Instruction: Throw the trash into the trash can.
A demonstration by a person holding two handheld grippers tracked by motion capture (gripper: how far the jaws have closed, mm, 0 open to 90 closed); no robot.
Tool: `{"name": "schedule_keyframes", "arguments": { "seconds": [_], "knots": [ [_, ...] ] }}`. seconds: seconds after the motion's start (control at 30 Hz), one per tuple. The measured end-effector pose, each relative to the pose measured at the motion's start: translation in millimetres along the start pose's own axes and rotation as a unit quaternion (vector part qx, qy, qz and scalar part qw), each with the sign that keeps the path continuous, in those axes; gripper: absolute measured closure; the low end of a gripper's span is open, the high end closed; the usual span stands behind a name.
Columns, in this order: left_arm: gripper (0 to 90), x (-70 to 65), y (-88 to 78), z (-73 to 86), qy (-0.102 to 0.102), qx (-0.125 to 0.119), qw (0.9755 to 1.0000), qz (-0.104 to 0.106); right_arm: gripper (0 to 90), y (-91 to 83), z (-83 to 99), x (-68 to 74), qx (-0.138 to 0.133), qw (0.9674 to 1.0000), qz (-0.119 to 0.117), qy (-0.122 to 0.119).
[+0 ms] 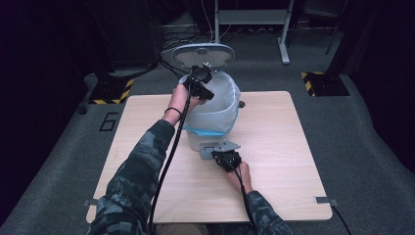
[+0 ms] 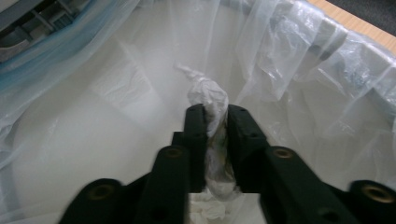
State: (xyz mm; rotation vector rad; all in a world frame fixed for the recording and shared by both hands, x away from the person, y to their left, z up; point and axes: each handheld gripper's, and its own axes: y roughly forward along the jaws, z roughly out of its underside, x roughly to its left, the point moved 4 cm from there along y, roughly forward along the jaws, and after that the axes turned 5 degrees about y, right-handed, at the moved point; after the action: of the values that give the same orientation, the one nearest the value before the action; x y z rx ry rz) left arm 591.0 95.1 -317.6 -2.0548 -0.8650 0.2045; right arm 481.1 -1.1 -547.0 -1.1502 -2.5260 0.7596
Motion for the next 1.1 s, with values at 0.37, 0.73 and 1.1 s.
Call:
{"name": "schedule_keyframes", "arguments": {
  "seconds": [0.37, 0.73, 1.1],
  "knots": [
    [22.9, -1.9, -22.8, 9.9, -0.023, -0.035, 0.9991, -0.002, 90.0, -0.6, 0.1, 0.3, 0.001, 1.0, -0.005, 0.0],
    [15.1, -2.0, -51.9, 41.4, -0.03, -0.082, 0.9962, -0.002, 90.0, 0.1, -0.1, -0.8, 0.001, 1.0, -0.002, 0.007],
    [14.5, -0.2, -77.1, 79.6, -0.042, -0.113, 0.9927, -0.012, 90.0, 0.0, -0.3, -0.3, 0.002, 1.0, -0.001, 0.005]
  ]
}}
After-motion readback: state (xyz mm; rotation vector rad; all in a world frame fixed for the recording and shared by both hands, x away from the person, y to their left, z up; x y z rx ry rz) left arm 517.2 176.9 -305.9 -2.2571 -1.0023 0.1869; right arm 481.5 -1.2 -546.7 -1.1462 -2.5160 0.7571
